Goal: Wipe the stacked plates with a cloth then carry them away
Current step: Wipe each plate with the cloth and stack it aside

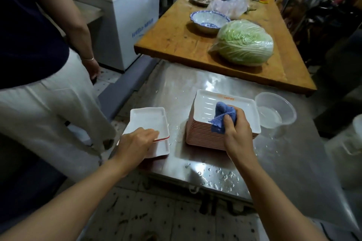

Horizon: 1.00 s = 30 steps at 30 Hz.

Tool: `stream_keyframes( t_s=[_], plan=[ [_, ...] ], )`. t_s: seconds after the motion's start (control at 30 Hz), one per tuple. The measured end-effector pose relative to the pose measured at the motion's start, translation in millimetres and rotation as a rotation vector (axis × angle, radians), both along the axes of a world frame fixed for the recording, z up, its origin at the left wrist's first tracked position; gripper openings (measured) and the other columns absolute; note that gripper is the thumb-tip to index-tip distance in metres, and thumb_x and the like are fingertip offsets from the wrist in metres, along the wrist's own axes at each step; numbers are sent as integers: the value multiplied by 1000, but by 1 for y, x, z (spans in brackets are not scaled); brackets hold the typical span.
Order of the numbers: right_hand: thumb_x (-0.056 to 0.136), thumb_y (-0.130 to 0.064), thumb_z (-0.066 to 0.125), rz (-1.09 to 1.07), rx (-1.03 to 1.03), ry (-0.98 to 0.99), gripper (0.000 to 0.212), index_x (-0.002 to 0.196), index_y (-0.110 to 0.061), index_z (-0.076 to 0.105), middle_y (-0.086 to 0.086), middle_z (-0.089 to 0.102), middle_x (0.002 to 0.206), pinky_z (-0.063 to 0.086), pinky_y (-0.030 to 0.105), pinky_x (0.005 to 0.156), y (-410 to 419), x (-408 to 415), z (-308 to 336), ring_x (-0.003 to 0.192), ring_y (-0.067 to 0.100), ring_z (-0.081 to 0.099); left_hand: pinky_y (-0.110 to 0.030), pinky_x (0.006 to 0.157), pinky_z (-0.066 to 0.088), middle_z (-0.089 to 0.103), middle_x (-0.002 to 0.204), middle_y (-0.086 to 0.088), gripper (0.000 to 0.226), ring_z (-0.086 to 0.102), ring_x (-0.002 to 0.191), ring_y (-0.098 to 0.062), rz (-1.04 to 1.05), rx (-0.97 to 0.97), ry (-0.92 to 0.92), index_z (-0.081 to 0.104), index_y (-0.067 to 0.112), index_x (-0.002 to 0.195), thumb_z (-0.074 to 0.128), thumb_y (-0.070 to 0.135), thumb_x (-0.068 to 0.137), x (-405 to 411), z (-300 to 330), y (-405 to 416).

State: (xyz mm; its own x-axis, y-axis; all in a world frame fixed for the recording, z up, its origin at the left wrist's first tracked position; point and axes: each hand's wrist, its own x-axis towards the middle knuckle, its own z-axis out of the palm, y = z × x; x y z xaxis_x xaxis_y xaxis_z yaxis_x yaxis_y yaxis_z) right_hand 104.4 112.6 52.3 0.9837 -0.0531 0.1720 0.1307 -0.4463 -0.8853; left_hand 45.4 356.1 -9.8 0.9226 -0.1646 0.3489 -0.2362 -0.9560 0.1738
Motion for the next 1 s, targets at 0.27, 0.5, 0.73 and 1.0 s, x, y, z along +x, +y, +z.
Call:
stream_keyframes(
  t_s=[0.27, 0.5, 0.73, 1.0],
  plan=[
    [98, -14, 42, -47, 29, 16, 17, 108, -25, 50, -16, 55, 89, 39, 2, 61, 7, 3, -8, 77, -5, 54, -22, 29, 38, 69, 69, -2, 38, 63, 57, -23, -30, 188, 115, 73, 10, 74, 89, 2, 41, -3, -30, -14],
    [97, -13, 43, -108, 47, 17, 17, 106, -24, 51, -16, 57, 87, 38, 1, 61, 8, 1, -10, 73, -12, 55, -23, 32, 40, 69, 79, -3, 51, 63, 64, -24, -31, 185, 236, 73, 10, 80, 93, 37, 42, 3, -59, -7],
    [97, -10, 43, -167, 64, 5, 19, 107, -23, 53, -14, 57, 90, 38, 1, 62, 0, -6, -9, 73, -15, 54, -33, 68, 49, 49, 135, 0, 62, 48, 114, -22, 22, 208, 446, 51, 17, 129, 62, 54, 80, 20, -81, 7],
    [97, -13, 44, -178, 92, 12, 20, 108, -27, 53, -14, 59, 91, 41, 3, 64, -9, 10, -6, 79, -5, 57, -33, 77, 43, 56, 123, 5, 56, 49, 110, -17, 166, 12, 548, 59, 23, 116, 39, 66, 87, 46, -65, -15]
  ],
)
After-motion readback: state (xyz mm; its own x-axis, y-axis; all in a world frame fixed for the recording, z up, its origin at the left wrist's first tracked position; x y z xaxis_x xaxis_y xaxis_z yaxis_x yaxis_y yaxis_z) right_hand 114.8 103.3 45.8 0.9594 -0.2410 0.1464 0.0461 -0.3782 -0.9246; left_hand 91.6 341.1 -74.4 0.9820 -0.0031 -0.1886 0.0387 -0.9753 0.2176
